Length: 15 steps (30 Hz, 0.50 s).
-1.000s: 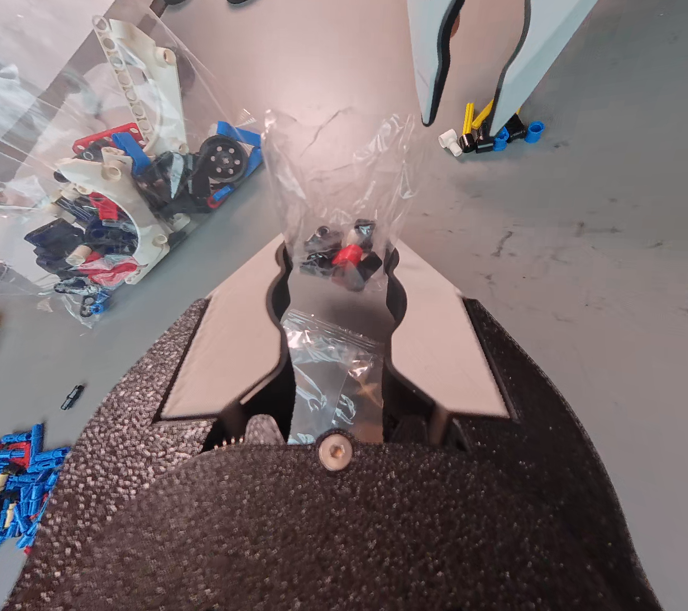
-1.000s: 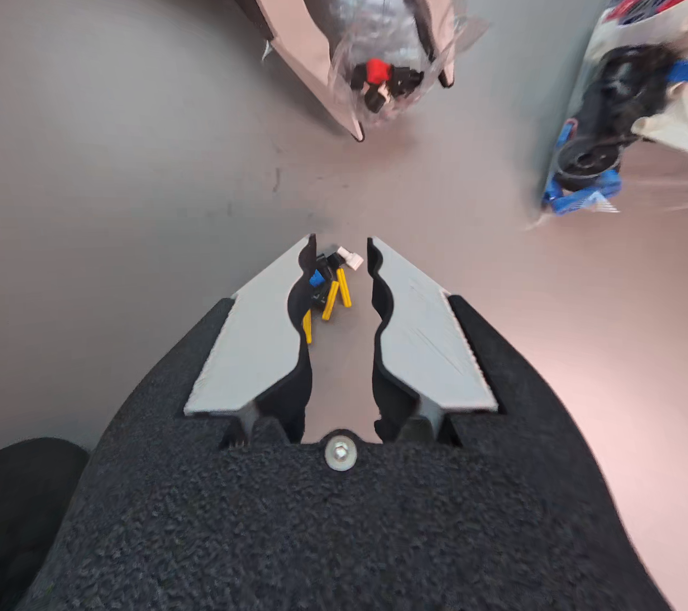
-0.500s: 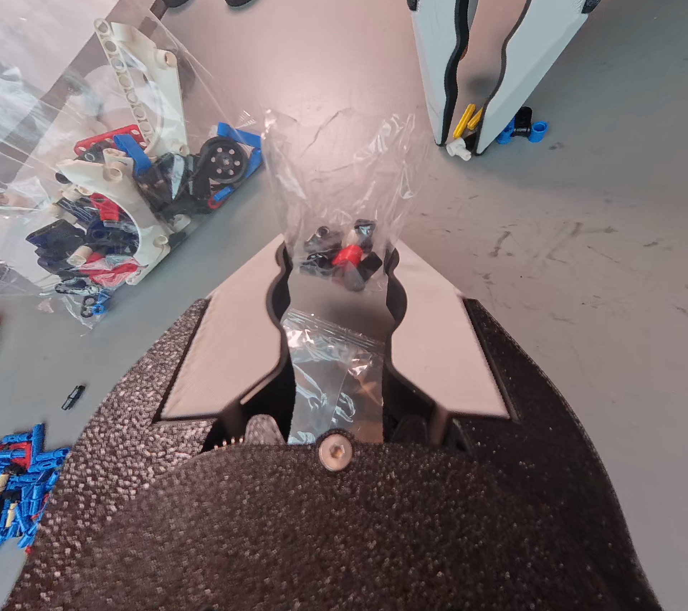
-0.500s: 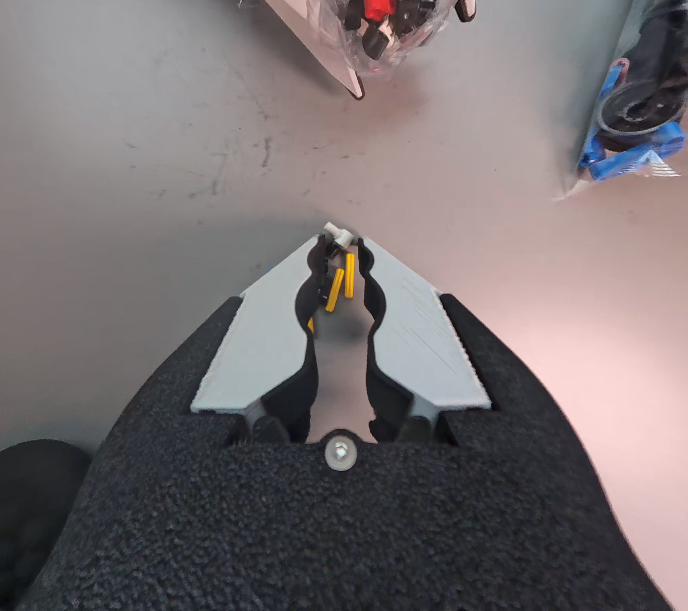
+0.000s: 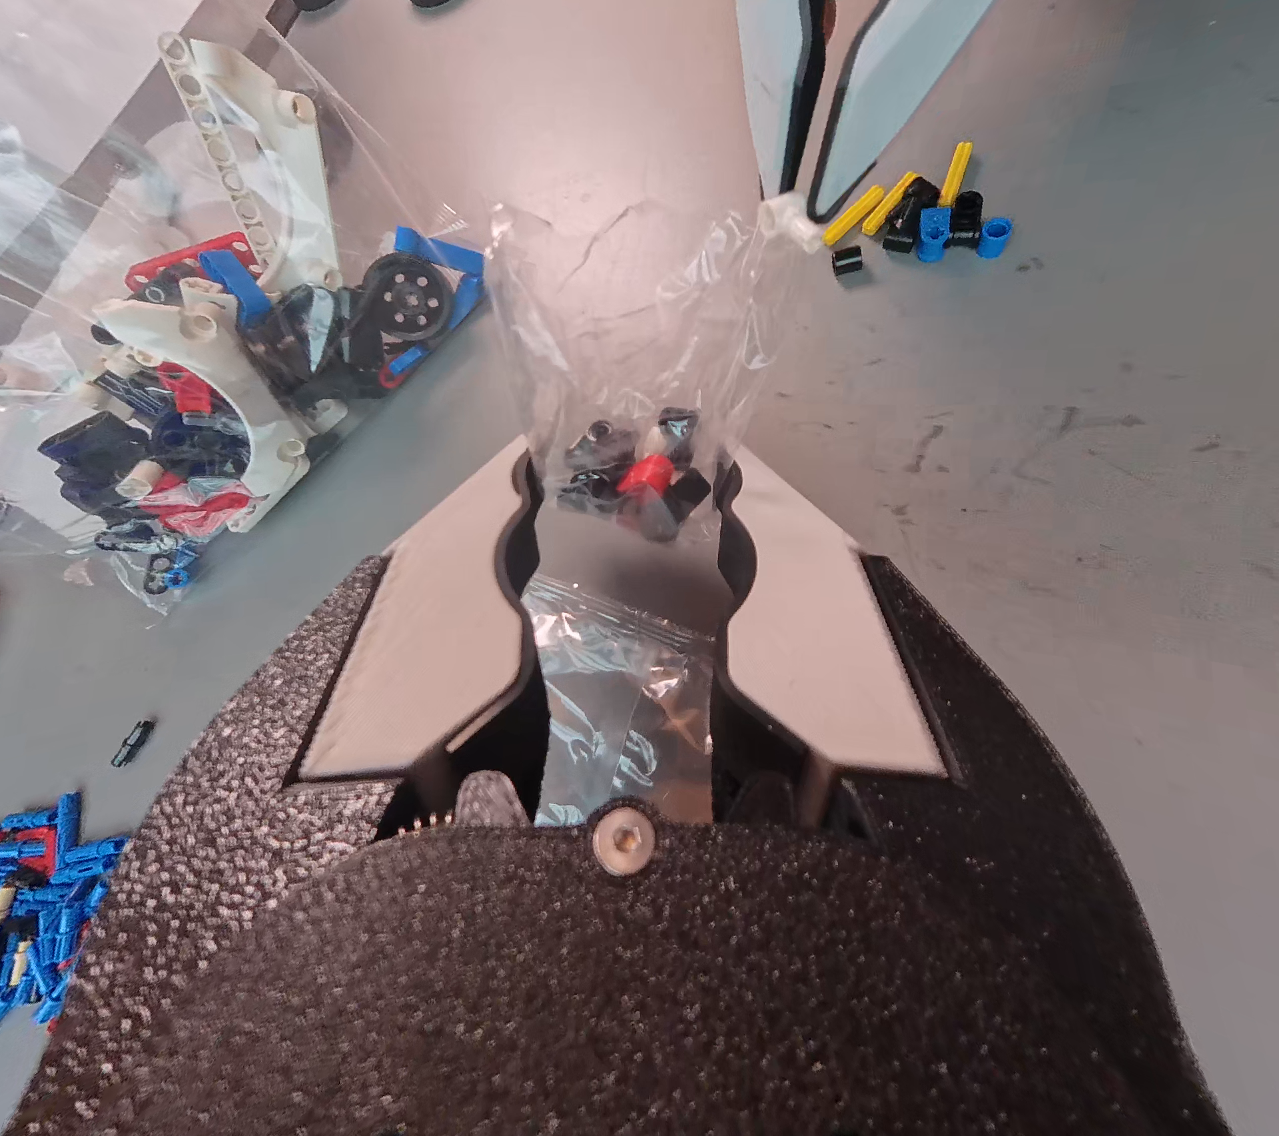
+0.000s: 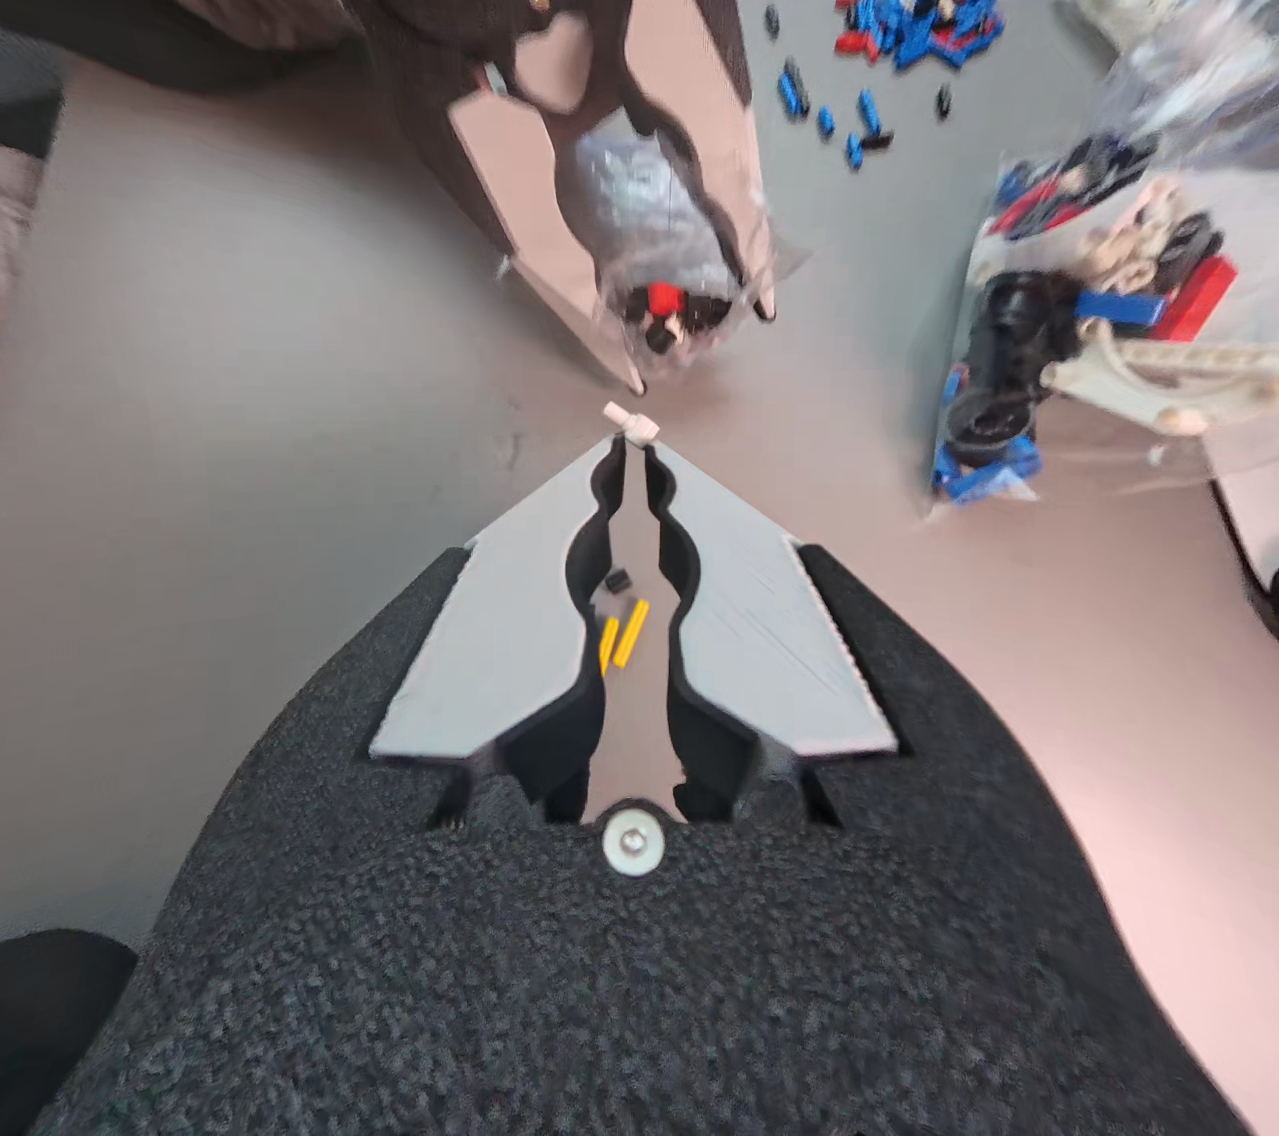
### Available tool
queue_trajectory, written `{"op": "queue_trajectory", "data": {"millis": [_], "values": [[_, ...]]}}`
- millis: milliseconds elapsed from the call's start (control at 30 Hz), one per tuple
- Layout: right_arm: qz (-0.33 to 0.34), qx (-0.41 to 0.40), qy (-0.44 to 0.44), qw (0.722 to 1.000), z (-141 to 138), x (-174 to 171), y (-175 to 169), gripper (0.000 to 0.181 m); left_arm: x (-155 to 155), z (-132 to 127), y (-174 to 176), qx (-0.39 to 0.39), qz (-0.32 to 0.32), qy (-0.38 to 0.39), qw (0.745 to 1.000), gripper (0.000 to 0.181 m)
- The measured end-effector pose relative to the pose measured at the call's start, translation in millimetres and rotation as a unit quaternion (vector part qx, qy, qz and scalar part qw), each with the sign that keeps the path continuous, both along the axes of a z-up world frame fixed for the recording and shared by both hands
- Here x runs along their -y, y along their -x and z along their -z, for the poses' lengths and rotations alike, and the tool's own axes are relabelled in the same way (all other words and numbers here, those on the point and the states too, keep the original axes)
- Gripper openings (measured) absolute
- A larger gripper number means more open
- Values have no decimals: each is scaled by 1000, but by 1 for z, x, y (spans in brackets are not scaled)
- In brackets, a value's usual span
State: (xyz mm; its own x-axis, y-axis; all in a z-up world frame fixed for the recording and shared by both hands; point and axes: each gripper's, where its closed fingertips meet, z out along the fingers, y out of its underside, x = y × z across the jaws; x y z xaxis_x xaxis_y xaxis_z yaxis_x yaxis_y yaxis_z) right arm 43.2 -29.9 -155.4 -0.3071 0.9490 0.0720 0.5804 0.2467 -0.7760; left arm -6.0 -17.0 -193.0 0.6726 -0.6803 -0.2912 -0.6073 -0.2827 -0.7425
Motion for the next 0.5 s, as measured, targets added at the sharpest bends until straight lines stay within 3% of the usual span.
{"op": "queue_trajectory", "data": {"millis": [133, 300, 433, 500], "values": [[13, -94, 0, 995, -34, 4, 20, 6, 1, 1, -3, -3, 4, 0, 1000, 49], [32, -100, -31, 994, -26, 0, 32, 11, 2, -1, -6, 5, 10, -2, 1000, 49], [35, -135, 21, 990, -46, -3, 24, 18, 1, -4, -4, 19, 5, -1, 1000, 49], [33, -115, 32, 992, -42, -8, 14, 18, 0, -5, -2, 24, 2, 0, 1000, 49]]}}
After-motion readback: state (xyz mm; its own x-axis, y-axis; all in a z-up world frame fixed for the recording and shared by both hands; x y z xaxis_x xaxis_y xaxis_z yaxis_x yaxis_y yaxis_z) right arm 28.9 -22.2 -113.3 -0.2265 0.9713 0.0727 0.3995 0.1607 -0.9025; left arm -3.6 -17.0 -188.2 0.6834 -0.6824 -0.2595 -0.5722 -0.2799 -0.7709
